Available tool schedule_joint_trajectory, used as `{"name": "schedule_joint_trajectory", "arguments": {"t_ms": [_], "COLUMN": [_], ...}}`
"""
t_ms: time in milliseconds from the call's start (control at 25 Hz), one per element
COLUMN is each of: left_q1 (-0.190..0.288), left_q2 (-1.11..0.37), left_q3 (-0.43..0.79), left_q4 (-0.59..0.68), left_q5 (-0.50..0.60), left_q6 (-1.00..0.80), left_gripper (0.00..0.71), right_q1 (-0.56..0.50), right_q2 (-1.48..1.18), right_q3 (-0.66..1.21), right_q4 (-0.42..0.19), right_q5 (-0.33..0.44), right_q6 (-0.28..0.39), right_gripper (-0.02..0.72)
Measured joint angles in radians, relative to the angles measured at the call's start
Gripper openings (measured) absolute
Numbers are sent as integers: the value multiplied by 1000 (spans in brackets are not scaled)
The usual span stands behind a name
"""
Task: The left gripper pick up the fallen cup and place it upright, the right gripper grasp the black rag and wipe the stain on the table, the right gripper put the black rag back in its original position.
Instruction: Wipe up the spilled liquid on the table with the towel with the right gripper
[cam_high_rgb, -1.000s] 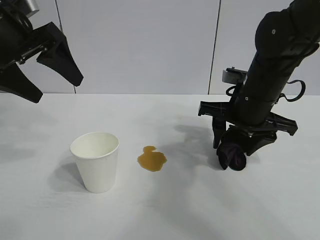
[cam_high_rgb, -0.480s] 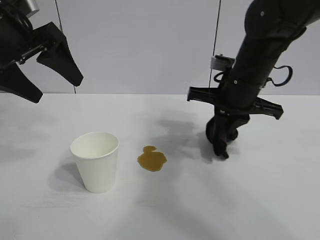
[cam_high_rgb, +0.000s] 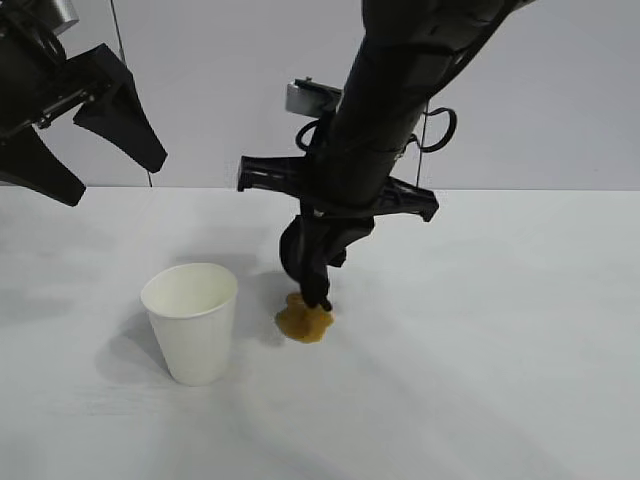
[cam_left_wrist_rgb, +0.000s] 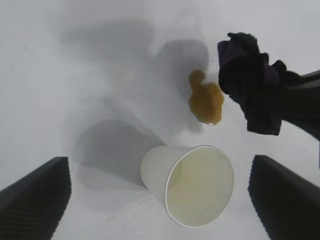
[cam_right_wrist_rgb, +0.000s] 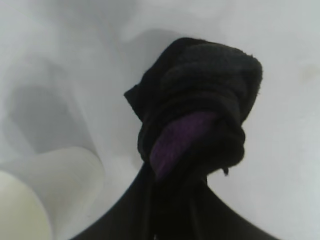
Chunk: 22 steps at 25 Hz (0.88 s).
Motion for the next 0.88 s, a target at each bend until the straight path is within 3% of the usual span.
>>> {"name": "schedule_joint_trajectory", "arguments": {"t_ms": [160,320,440,640,880], "left_q1": [0,0,0,0,0], "left_q2": [0,0,0,0,0], "left_q3": [0,0,0,0,0], "left_q4": [0,0,0,0,0], "left_q5": [0,0,0,0,0], "left_q6": [0,0,0,0,0], "left_gripper": [693,693,693,693,693], "right_q1": [-15,-76,-126,-142,-33], "right_q2": [5,5,5,5,7], "right_q3": [-5,-7,-8,-9,-9], "right_q4": [-39,-144,-184,-174,-79], "right_q5": [-17,-25,-25,-25,-26], "right_q6": [31,113,144,150,110], "right_gripper": [74,74,74,74,74]}}
